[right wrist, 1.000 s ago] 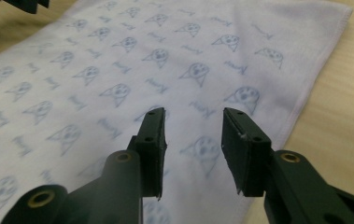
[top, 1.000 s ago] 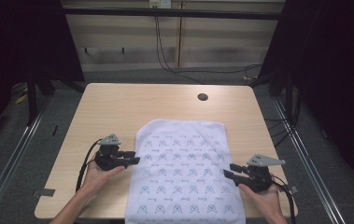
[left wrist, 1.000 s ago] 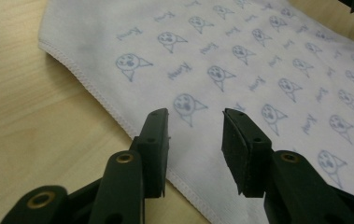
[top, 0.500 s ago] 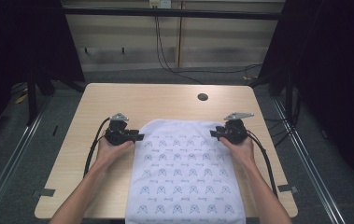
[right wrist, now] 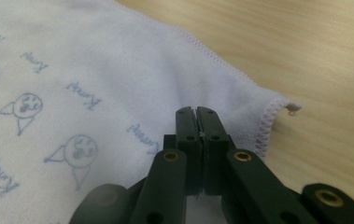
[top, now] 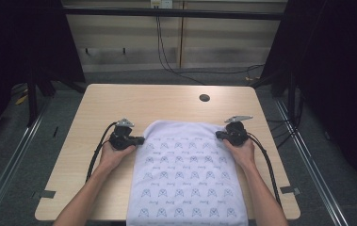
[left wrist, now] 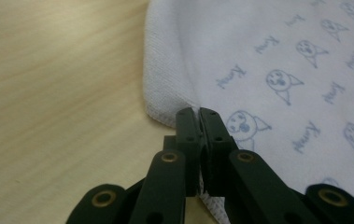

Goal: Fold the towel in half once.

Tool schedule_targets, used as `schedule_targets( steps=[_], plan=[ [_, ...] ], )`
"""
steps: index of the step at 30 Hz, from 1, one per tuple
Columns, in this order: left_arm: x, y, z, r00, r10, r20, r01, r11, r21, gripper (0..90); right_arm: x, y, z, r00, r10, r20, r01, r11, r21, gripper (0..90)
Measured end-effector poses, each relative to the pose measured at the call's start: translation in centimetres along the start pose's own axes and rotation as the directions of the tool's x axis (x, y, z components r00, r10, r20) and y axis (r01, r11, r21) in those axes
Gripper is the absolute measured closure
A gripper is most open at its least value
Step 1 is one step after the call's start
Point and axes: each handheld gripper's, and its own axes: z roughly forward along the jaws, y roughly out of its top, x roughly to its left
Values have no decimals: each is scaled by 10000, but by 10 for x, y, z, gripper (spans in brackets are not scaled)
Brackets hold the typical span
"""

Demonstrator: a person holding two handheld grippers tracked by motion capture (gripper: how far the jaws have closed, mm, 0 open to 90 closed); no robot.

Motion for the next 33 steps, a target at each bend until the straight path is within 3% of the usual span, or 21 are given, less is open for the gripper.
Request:
schedule_targets(
  steps=[2,7,8,11,14,16,19,23,28,31,33],
  plan=[
    [-11,-4,-11,9990,307,323,-308,9995,29,878,9,-8,-10,9994,-282,-214,286,9994,187,888],
    [-10,-4,-19,9988,258,425,-243,9991,-356,844,12,-15,-20,9980,-436,-447,452,9984,345,862],
    [-2,-1,-20,9973,-320,665,386,9941,-1010,836,8,-13,-22,9989,-220,-404,218,9997,-59,809],
    [3,4,-16,9980,-363,514,414,9941,-1005,839,-1,-6,-22,9999,114,-117,-120,9987,-486,760],
    [9,8,-12,9950,-853,529,920,9858,-1408,834,-11,-1,-17,9991,274,329,-257,9984,-499,692],
    [14,11,-6,9962,-832,265,857,9898,-1138,801,-16,-2,-14,9985,372,409,-344,9972,-660,629],
    [24,10,4,9926,-1212,96,1215,9892,-820,670,-19,-4,-6,9972,298,679,-272,9989,-384,575],
    [33,7,10,9854,-1692,177,1701,9807,-960,580,-21,-5,-3,9968,421,677,-390,9981,-469,543],
    [29,11,16,9879,-1544,178,1554,9826,-1014,543,-20,-5,-4,9961,221,850,-196,9994,-299,530],
    [22,14,21,9914,-1304,84,1306,9871,-922,556,-24,-7,-5,9948,337,962,-308,9990,-312,506],
    [18,17,25,9938,-1074,303,1095,9905,-829,578,-25,-8,-5,9941,585,913,-562,9980,-275,505]
  ],
)
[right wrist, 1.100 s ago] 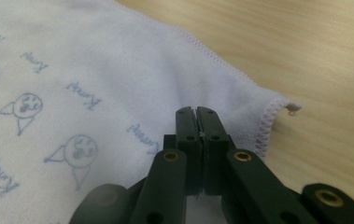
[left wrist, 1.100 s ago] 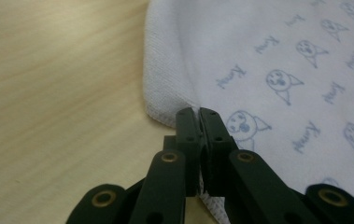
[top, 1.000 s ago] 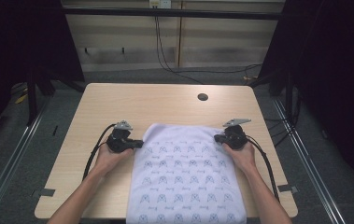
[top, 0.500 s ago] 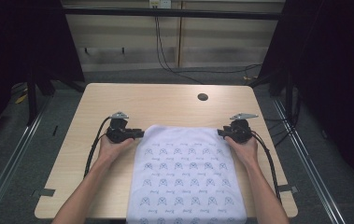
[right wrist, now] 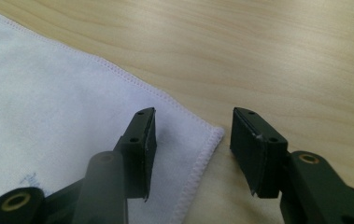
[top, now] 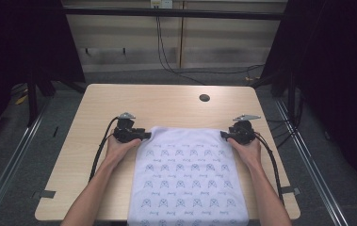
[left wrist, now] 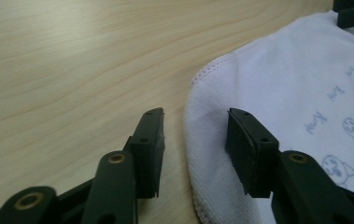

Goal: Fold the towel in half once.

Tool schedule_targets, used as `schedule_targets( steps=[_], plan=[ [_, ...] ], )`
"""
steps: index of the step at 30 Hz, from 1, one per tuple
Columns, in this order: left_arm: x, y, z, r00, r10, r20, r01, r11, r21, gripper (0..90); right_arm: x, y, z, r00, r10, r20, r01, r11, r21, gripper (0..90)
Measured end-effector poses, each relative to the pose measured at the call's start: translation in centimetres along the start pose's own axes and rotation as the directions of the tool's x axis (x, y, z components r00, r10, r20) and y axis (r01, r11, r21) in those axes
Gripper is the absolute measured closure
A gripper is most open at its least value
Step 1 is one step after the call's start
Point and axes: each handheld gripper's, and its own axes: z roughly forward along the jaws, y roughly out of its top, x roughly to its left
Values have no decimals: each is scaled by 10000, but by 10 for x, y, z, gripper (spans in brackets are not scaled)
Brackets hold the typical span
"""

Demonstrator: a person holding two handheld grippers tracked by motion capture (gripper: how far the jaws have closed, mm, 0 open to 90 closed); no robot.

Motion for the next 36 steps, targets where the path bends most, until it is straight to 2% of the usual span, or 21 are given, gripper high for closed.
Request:
schedule_targets(
  steps=[1,2,3,4,5,7,8,11,14,18,21,22,25,26,28,29,30,31,32,34,36],
  plan=[
    [-2,0,1,9999,95,130,-96,9999,79,641,1,0,0,9999,-101,-6,101,9999,-16,539],
    [-6,1,3,9988,478,78,-480,9985,250,713,2,0,0,9999,-130,-101,129,9999,-20,591],
    [-8,1,3,9979,640,-72,-638,9977,239,794,3,1,0,9995,-197,-227,197,9998,-8,657],
    [-9,2,3,9983,582,84,-583,9981,180,841,3,1,0,9989,-235,-395,234,9997,-46,721],
    [-10,2,2,9978,651,134,-654,9975,249,865,4,1,0,9981,-153,-603,154,9999,3,781],
    [-9,3,-3,9981,605,138,-607,9981,132,877,4,3,0,9971,-42,-758,43,10000,11,824],
    [-8,4,-7,9986,494,184,-493,9988,-56,879,4,5,-1,9965,23,-830,-23,10000,5,833],
    [-4,11,-21,9993,366,51,-363,9979,-532,882,0,15,-11,9906,358,-1321,-440,9972,-600,846],
    [0,23,-36,9996,286,6,-284,9948,-974,883,-3,30,-25,9875,397,-1522,-555,9933,-1009,849],
    [-1,42,-52,9997,263,-4,-261,9888,-1467,882,-8,53,-42,9806,687,-1834,-994,9814,-1640,850],
    [-2,51,-57,9997,206,127,-182,9859,-1666,882,-10,64,-50,9784,696,-1949,-1073,9758,-1905,850],
    [-2,60,-63,9996,229,192,-190,9826,-1847,882,-12,79,-59,9785,677,-1946,-1102,9700,-2168,850],
    [-3,69,-70,9995,264,199,-218,9785,-2053,882,-16,94,-70,9791,678,-1920,-1147,9627,-2452,850],
    [-4,83,-81,9993,167,339,-75,9668,-2555,882,-18,100,-75,9779,753,-1952,-1267,9556,-2660,850],
    [-9,95,-90,9988,382,322,-276,9596,-2799,883,-22,113,-86,9765,850,-1982,-1424,9443,-2966,851],
    [-9,95,-90,9988,382,322,-276,9596,-2799,883,-22,113,-86,9765,850,-1982,-1424,9443,-2966,851],
    [-13,104,-98,9977,546,399,-401,9525,-3018,883,-23,118,-89,9758,860,-2009,-1460,9406,-3066,851],
    [-17,112,-106,9969,702,353,-553,9459,-3198,883,-24,131,-102,9761,762,-2034,-1422,9322,-3328,853],
    [-20,115,-111,9962,808,327,-655,9411,-3317,884,-23,135,-106,9773,694,-2004,-1358,9305,-3403,853],
    [-23,116,-118,9941,1011,393,-823,9391,-3337,884,-20,141,-118,9768,430,-2096,-1204,9204,-3719,853],
    [-24,108,-119,9936,1050,420,-860,9429,-3218,884,-16,140,-124,9776,185,-2095,-979,9216,-3757,854]
  ],
)
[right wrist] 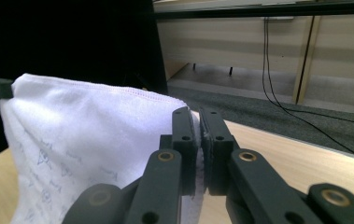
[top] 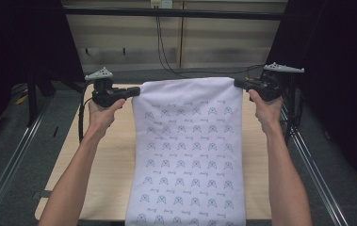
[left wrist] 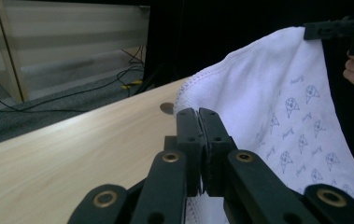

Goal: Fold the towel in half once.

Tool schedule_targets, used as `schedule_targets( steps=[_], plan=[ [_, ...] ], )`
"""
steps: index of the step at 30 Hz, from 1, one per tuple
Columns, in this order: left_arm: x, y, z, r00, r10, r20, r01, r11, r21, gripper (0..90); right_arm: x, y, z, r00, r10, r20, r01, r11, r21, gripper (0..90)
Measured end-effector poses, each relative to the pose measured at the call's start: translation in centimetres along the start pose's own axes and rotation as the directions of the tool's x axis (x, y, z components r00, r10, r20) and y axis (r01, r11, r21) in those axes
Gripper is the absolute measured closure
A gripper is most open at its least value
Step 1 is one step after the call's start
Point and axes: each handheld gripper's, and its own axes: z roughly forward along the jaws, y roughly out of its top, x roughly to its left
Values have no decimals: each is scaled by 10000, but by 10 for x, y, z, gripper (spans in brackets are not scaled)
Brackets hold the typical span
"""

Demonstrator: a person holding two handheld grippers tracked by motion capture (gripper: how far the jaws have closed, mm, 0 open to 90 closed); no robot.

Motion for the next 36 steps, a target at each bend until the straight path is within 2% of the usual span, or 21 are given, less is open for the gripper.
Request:
schedule_targets(
  steps=[1,3,4,5,7,8,9,11,12,13,14,16,19,23,26,28,29,30,32,33,36],
  plan=[
    [0,0,0,10000,0,0,0,10000,0,884,0,0,0,10000,0,0,0,10000,0,854],
    [-2,-16,-1,10000,7,51,-8,9994,348,884,5,-11,-5,9996,-173,-201,176,9997,150,854],
    [-4,-29,0,10000,17,-42,-15,9979,655,884,7,-24,-8,9992,-262,-310,272,9991,330,854],
    [-4,-37,0,10000,-16,20,15,9974,714,884,8,-29,-9,9988,-317,-379,330,9989,327,854],
    [-6,-50,-1,9997,-196,140,183,9960,875,884,9,-45,-11,9986,-116,-522,141,9987,491,854],
    [-9,-55,-2,9998,-132,150,118,9959,899,884,9,-50,-12,9984,-111,-553,140,9985,520,854],
    [-11,-57,-5,9997,-142,214,122,9959,900,884,10,-57,-13,9976,18,-686,22,9983,580,854],
    [-17,-60,-11,9994,23,336,-51,9965,835,884,15,-65,-18,9963,-98,-857,157,9976,677,854],
    [-17,-60,-11,9994,23,336,-51,9965,835,884,19,-68,-21,9952,-106,-976,177,9973,719,854],
    [-26,-60,-22,9995,275,168,-286,9970,715,884,25,-73,-28,9935,-200,-1123,288,9966,766,854],
    [-29,-60,-26,9994,298,169,-309,9974,658,885,29,-75,-32,9926,-247,-1188,344,9962,805,854],
    [-36,-62,-36,9987,282,428,-305,9980,547,885,38,-79,-44,9906,-458,-1291,565,9952,803,854],
    [-46,-62,-45,9974,425,580,-457,9974,553,884,49,-81,-62,9885,-642,-1370,743,9948,699,854],
    [-66,-62,-64,9916,584,1150,-627,9974,341,884,64,-83,-90,9853,-870,-1473,970,9933,624,854],
    [-79,-70,-74,9875,598,1456,-650,9974,312,884,75,-91,-109,9818,-1095,-1552,1222,9897,748,854],
    [-84,-77,-76,9862,516,1576,-551,9983,182,885,78,-97,-113,9812,-1098,-1590,1248,9883,877,854],
    [-90,-98,-73,9838,229,1780,-316,9984,460,885,82,-116,-115,9831,-1056,-1498,1279,9806,1485,854],
    [-92,-108,-69,9860,142,1660,-322,9939,1058,885,83,-124,-116,9838,-965,-1514,1215,9787,1656,854],
    [-97,-130,-66,9830,-96,1836,-231,9843,1752,885,85,-146,-116,9842,-604,-1665,944,9744,2041,855],
    [-99,-136,-66,9819,-200,1881,-176,9804,1963,885,87,-158,-116,9846,-484,-1681,873,9686,2327,855],
    [-106,-158,-74,9801,-375,1947,-146,9656,2597,885,94,-178,-121,9833,-302,-1793,804,9568,2795,854]
  ],
)
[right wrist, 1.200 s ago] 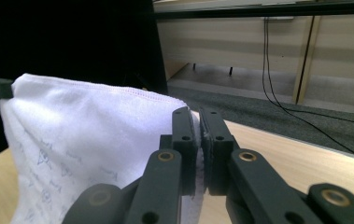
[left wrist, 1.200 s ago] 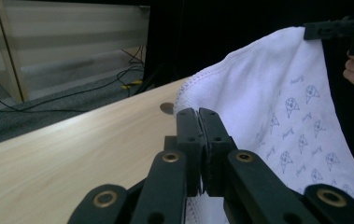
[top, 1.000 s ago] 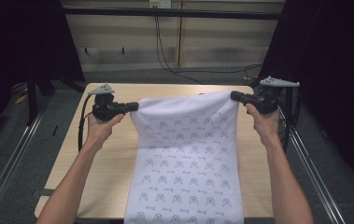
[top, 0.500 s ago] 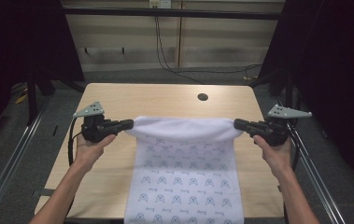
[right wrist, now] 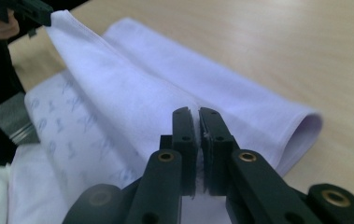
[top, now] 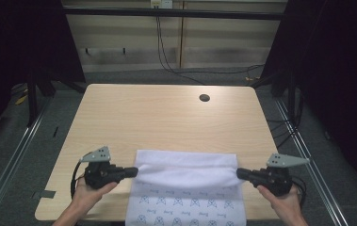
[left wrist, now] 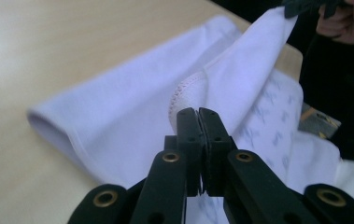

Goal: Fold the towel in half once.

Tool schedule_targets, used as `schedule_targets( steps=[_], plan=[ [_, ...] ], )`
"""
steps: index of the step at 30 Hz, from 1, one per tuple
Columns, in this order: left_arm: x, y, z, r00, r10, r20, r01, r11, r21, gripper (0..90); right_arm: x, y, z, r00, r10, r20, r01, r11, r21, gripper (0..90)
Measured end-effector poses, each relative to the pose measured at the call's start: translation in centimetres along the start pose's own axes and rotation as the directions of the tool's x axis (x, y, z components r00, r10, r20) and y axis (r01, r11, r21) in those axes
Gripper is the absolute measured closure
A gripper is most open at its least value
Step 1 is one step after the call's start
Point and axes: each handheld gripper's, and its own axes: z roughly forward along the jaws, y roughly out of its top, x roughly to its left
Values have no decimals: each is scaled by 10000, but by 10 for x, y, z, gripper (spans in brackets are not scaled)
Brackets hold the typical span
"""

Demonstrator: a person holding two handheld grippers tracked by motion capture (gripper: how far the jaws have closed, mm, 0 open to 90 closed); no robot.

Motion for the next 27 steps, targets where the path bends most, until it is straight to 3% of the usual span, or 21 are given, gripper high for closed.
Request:
schedule_targets(
  steps=[2,5,8,11,14,15,16,20,27],
  plan=[
    [-4,-18,0,9998,-179,102,173,9983,558,885,6,-9,-1,10000,-25,-44,26,9995,306,854],
    [-7,-32,4,9993,-365,114,349,9918,1226,884,12,-24,3,9994,258,-221,-237,9957,898,854],
    [-13,-33,6,9995,-285,131,267,9927,1176,884,13,-39,16,9986,433,-302,-375,9843,1723,853],
    [-13,-35,18,10000,-90,13,86,9808,1949,884,9,-46,26,9989,457,-144,-412,9729,2275,853],
    [-5,-35,26,9990,-437,2,424,9697,2407,884,8,-49,35,9996,274,88,-287,9612,2744,853],
    [-5,-35,26,9990,-437,2,424,9697,2407,884,8,-49,35,9996,274,88,-287,9612,2744,853],
    [-3,-35,30,9984,-558,-93,563,9637,2611,884,7,-51,38,9996,286,86,-298,9579,2856,854],
    [6,-35,32,9985,-550,-56,545,9640,2601,885,4,-51,39,9993,331,187,-370,9611,2738,854],
    [15,-29,39,9998,56,-169,-12,9686,2487,887,-5,-47,43,9982,442,403,-532,9648,2574,855]
  ],
)
